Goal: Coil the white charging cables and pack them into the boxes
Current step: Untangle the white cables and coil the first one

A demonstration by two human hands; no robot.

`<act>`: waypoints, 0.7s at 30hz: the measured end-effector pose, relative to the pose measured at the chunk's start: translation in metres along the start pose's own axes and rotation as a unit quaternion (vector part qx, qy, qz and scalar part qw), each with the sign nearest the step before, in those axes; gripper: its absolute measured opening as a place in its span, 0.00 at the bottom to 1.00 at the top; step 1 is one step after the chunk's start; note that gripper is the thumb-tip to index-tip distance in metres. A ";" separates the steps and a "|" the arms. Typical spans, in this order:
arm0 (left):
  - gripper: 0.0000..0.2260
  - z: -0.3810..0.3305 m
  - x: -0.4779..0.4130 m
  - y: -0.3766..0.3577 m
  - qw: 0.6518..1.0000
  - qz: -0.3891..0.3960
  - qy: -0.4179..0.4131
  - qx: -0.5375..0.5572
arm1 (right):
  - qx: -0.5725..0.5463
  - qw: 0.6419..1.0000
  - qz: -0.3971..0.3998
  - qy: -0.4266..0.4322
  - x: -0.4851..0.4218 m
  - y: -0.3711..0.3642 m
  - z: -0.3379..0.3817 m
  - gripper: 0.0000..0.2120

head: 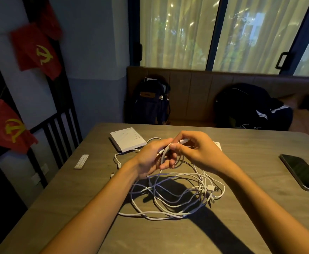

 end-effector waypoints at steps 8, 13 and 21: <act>0.16 0.000 -0.005 0.007 0.959 -0.227 -0.143 -0.093 | 0.027 0.994 -0.104 -0.024 0.001 0.000 -0.004 0.03; 0.14 0.000 -0.004 -0.001 0.961 -0.201 -0.168 -0.093 | -0.027 0.990 -0.134 -0.046 0.006 0.002 -0.005 0.02; 0.15 0.004 -0.003 0.001 0.988 -0.092 -0.098 0.077 | -0.307 0.932 -0.051 -0.187 0.016 -0.009 -0.009 0.08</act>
Point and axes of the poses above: each hand's wrist, its own x-axis away from the middle knuckle, its own y-axis out of the back of the hand, z = x × y, the point moved 4 cm from there along -x, towards the middle knuckle, and after that the axes turned 11 degrees about x, right-handed, at the moved point
